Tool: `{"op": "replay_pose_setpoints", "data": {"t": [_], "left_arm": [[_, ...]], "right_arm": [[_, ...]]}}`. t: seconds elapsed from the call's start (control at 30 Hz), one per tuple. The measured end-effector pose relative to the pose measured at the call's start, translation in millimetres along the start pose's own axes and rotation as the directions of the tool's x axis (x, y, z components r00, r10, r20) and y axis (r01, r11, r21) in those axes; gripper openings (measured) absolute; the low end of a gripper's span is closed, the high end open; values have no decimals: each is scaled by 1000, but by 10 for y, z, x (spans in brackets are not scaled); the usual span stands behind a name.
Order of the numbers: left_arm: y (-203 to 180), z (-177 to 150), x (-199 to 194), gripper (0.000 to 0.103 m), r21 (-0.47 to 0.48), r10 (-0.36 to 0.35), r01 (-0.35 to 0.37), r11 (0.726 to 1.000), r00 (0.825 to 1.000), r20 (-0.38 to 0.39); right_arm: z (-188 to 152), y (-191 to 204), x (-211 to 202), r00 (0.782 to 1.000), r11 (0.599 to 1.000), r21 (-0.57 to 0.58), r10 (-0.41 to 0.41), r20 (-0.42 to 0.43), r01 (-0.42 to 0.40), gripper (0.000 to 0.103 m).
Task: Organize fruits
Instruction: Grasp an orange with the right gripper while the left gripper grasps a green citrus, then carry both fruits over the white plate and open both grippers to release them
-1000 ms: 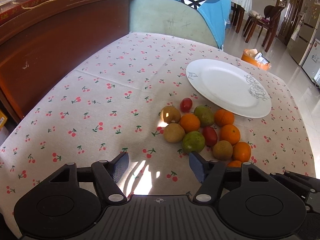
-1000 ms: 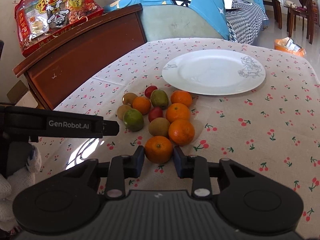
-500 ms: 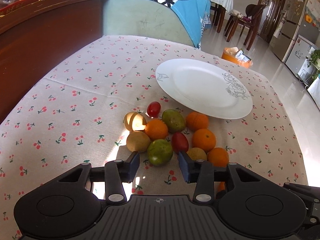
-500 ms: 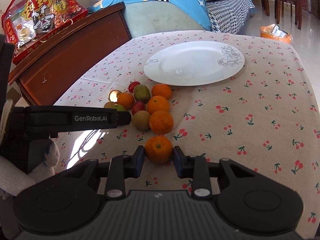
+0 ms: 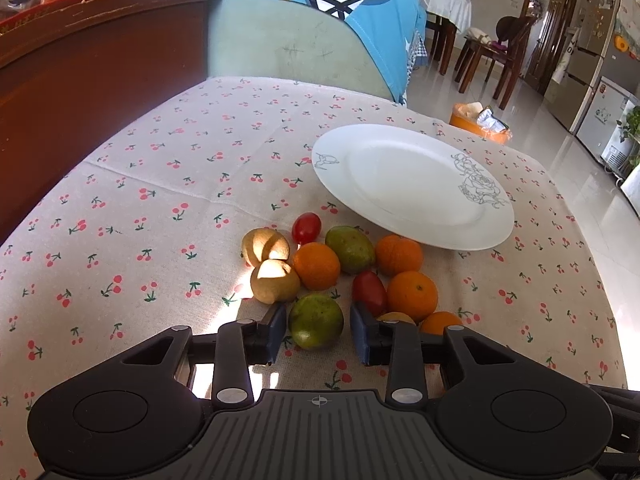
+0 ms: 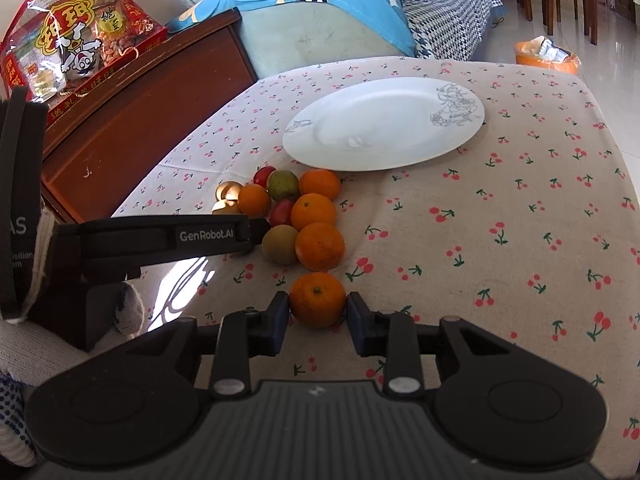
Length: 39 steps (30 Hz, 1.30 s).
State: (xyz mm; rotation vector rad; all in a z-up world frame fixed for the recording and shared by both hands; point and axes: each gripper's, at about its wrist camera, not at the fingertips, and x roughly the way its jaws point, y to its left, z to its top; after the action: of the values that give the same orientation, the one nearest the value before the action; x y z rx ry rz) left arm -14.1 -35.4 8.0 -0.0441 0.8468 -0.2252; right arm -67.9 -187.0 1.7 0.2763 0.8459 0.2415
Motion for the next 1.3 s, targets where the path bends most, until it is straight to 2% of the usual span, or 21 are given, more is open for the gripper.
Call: {"op": "replay_pose_setpoints", "data": {"t": [0.07, 0.87, 1.3], "left_arm": [[-13, -4, -1, 27, 8, 6, -6, 1000, 1000, 2], [-57, -11, -359, 26, 39, -3, 0, 999, 998, 62], [-240, 278, -446, 26, 79, -86, 79, 994, 991, 98]], "right_arm": [[0, 4, 4, 1000, 1000, -6, 0, 1, 0, 33], [59, -14, -84, 998, 1000, 5, -9, 64, 9, 31], [230, -198, -167, 988, 996, 85, -9, 152, -4, 31]]}}
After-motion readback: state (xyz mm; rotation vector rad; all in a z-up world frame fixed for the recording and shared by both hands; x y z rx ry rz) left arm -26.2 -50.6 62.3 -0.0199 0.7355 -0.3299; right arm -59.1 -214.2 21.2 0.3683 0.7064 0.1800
